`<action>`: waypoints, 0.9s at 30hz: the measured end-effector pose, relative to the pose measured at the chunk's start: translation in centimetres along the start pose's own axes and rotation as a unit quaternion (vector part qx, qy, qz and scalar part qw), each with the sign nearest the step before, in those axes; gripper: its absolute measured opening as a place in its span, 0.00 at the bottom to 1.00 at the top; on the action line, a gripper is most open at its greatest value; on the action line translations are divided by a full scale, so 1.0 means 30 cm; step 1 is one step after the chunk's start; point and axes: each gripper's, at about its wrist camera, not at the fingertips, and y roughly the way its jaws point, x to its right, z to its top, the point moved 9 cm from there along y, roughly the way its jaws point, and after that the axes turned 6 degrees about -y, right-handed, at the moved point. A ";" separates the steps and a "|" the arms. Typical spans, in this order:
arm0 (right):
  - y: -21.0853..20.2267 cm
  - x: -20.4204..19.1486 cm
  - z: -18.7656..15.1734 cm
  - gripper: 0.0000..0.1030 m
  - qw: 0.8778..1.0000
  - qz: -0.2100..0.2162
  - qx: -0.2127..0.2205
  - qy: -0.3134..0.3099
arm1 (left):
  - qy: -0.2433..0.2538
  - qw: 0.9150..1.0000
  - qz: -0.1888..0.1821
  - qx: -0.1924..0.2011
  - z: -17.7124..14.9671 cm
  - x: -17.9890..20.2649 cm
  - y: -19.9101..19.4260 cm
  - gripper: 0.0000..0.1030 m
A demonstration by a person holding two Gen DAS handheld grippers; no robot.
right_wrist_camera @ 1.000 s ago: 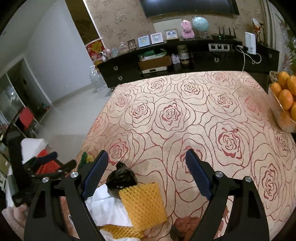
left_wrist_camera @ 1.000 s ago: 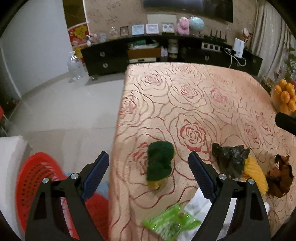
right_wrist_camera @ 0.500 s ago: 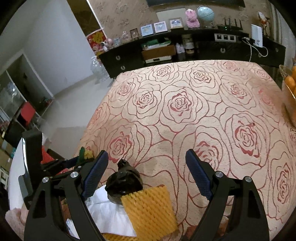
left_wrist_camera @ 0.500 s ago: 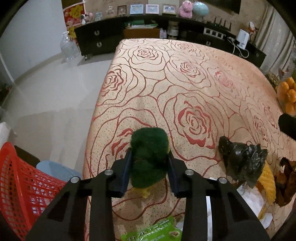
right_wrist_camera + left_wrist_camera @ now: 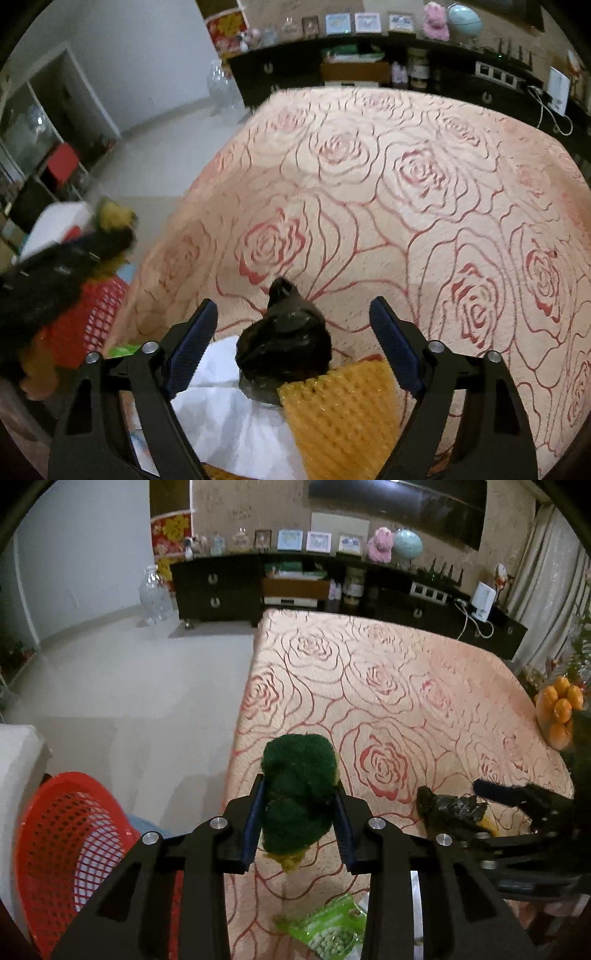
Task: Collect trash
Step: 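Grasp the black plastic bag with the right tool while the left tool holds the scrubber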
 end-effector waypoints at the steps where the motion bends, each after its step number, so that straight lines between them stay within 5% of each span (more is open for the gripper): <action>1: 0.012 -0.005 -0.004 0.68 1.000 -0.002 -0.005 -0.005 | 0.003 1.000 0.003 0.005 0.002 -0.002 -0.013 0.32; 10: 0.059 -0.029 -0.020 0.38 0.999 -0.026 -0.028 -0.039 | 0.017 0.999 0.016 0.025 0.018 -0.016 -0.062 0.32; 27: -0.164 -0.022 0.126 0.37 0.993 0.004 0.117 0.002 | 0.007 0.998 0.016 0.055 0.039 -0.034 -0.124 0.32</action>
